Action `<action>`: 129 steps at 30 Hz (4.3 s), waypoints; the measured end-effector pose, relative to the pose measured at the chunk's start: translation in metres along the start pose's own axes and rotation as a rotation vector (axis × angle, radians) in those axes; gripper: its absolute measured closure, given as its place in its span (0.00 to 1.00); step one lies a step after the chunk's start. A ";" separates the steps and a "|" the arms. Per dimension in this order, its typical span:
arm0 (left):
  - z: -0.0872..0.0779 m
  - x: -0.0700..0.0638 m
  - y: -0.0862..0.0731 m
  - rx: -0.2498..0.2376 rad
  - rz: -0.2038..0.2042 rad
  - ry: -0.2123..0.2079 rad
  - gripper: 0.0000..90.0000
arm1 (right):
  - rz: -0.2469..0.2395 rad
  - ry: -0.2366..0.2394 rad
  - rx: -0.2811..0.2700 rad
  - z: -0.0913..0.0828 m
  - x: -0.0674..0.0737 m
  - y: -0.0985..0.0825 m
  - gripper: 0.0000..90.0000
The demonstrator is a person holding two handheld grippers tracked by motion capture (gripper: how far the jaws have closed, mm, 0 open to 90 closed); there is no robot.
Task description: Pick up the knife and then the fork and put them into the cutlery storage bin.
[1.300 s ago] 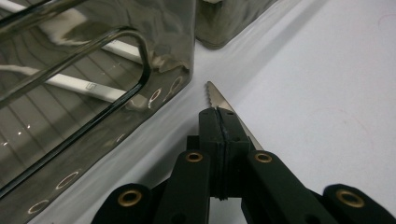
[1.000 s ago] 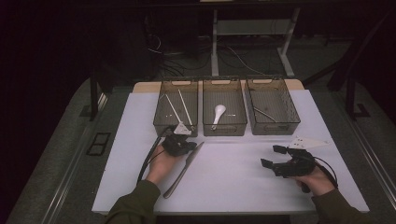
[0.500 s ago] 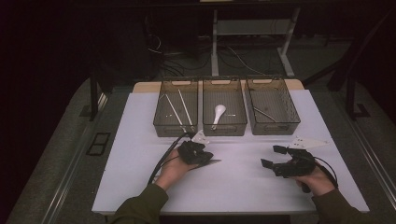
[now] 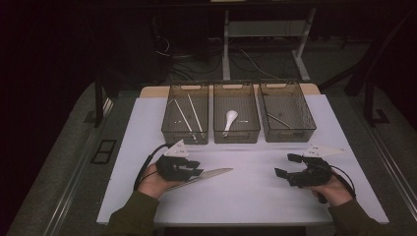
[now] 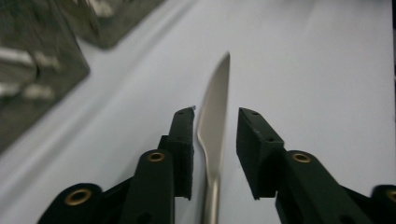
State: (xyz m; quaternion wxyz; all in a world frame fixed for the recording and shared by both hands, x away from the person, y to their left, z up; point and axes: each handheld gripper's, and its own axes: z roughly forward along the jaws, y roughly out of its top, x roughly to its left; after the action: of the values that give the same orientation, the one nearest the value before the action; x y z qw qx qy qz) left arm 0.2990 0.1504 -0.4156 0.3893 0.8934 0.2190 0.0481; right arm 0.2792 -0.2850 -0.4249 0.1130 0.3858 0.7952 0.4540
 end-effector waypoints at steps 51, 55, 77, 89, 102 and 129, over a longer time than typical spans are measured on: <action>0.000 0.006 -0.010 0.055 -0.005 -0.039 0.88 | -0.001 0.012 0.008 0.001 -0.001 0.000 0.23; -0.002 0.003 -0.005 0.021 0.000 -0.049 0.88 | 0.003 0.018 0.008 0.001 0.000 0.001 0.23; 0.022 -0.019 0.059 -0.137 0.033 -0.023 0.89 | -0.045 0.262 -0.084 0.031 0.056 0.062 0.43; 0.050 -0.030 0.093 -0.195 0.035 0.024 0.88 | 0.026 0.261 -0.147 0.055 0.052 0.083 0.78; 0.062 -0.032 0.101 -0.222 0.030 0.029 0.89 | 0.075 0.276 -0.177 0.057 0.041 0.087 0.97; 0.016 -0.017 0.049 -0.276 0.000 0.011 0.55 | 0.063 0.160 -0.169 0.031 0.012 0.104 0.98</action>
State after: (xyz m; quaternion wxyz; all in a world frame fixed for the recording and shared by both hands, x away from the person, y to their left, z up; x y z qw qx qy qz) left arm 0.3049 0.1031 -0.3901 0.5072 0.8312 0.2123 0.0825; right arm 0.3402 -0.2268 -0.3563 0.0668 0.3623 0.7479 0.5522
